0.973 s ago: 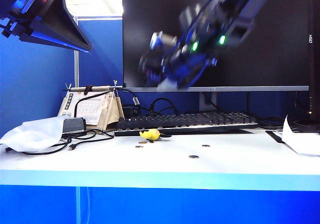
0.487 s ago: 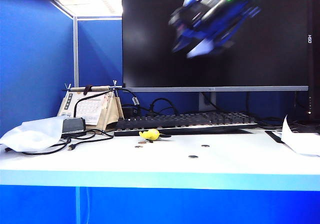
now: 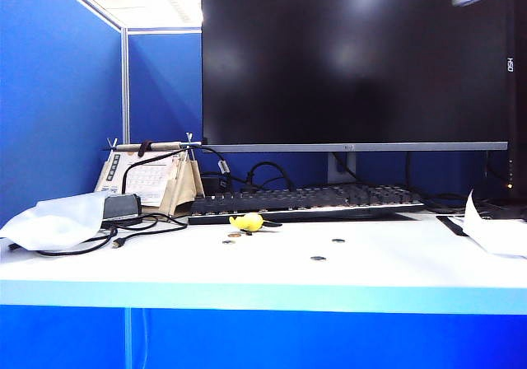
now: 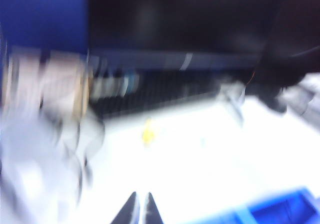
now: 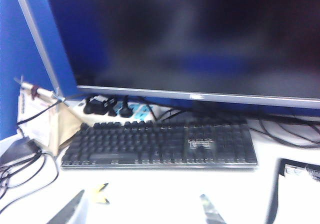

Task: Pick up the doll and place it on the similarly colored coin.

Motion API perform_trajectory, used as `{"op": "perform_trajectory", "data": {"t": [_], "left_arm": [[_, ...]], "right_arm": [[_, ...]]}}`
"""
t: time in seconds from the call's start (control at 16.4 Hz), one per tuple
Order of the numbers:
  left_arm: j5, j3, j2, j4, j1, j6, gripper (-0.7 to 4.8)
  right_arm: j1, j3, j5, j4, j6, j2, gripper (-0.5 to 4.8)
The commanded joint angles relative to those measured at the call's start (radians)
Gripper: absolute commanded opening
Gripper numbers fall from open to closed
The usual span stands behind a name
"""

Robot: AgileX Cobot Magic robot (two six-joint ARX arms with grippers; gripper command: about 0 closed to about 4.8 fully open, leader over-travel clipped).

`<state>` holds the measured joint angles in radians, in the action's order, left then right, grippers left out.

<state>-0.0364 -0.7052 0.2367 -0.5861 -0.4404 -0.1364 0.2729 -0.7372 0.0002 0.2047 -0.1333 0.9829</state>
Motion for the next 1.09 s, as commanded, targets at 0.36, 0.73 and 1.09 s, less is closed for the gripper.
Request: {"op": "perform_trajectory", "data": {"t": [0.36,0.73,1.09], "left_arm": [[0.113,0.316,-0.105,0.101,0.000,-0.364,0.26],[0.251,0.571,-0.103,0.132,0.000,-0.336,0.26],[0.293,0.610,-0.103,0.138,0.000,-0.366,0.26]], "right_arm": [[0.004,0.484,0.167,-0.376,-0.085,-0.986,2.70],[0.000,0.538,0.184,-0.501,-0.132,-0.964,2.70],[0.000,0.653,0.182,-0.539,-0.219,-0.965,2.70]]}}
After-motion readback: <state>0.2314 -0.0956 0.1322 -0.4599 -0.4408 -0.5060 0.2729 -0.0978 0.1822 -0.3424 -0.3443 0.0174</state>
